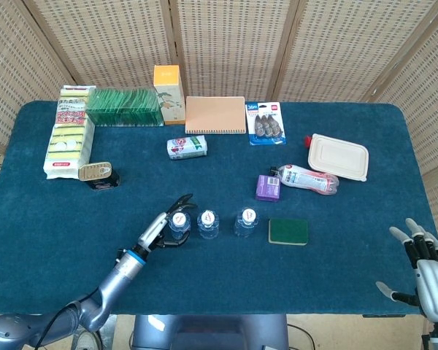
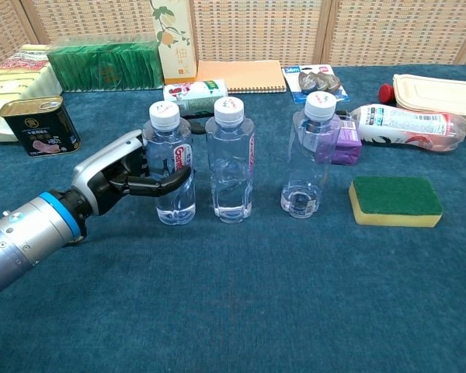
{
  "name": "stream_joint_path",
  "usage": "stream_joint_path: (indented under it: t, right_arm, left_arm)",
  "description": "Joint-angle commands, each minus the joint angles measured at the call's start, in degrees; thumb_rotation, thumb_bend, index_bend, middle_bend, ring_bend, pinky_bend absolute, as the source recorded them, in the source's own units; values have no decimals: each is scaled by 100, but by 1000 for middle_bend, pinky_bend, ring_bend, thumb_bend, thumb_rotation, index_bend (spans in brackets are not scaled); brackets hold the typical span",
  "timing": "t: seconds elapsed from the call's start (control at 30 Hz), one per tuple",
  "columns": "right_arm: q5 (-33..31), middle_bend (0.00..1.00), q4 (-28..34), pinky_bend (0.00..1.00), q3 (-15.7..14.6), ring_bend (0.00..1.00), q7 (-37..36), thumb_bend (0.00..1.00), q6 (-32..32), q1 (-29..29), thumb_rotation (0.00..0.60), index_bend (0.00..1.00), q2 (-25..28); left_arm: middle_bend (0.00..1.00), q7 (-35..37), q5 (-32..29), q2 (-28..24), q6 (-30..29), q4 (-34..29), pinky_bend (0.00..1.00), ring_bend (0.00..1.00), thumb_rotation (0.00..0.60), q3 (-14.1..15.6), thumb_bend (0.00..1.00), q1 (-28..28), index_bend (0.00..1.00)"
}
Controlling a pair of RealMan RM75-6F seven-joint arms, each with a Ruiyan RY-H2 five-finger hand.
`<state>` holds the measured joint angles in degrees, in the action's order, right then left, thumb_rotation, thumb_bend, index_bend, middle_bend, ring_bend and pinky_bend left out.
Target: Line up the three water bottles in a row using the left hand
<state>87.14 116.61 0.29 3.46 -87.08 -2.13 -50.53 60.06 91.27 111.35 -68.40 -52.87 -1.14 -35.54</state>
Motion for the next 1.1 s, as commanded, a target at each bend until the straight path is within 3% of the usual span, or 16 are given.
stream_joint_path:
  t: [0.03,0.17,0.6,0.97,1.1]
  right_arm:
    - [2,13,2,0,-1,0,6,0,0,-1,600,148,3]
    - [29,13,12,0,-13,0,-12,0,-18,-13,600,148,17]
    - [194,14,47,0,-77,0,30,0,-38,-36,600,148,17]
    - [79,15,45,0,-44,0,110,0,6,-12,600,148,-18]
    - [9,15,30,0,-14,0,100,0,22,6,600,148,-20]
  left_arm:
    - [0,-73,50,-106,7,-83,169,0,600,64,490,-6,62]
    - [0,-257,62,-261,-98,-230,146,0,600,104,483,71,0]
    - [0,-324,30,-939,-502,-688,104,0,600,201,438,436,0]
    - [0,75,120,-626,-341,-485,105,0,600,19,433,128,0]
    - [0,83,134,-541,-272,-554,105,0,600,-58,325,-12,0]
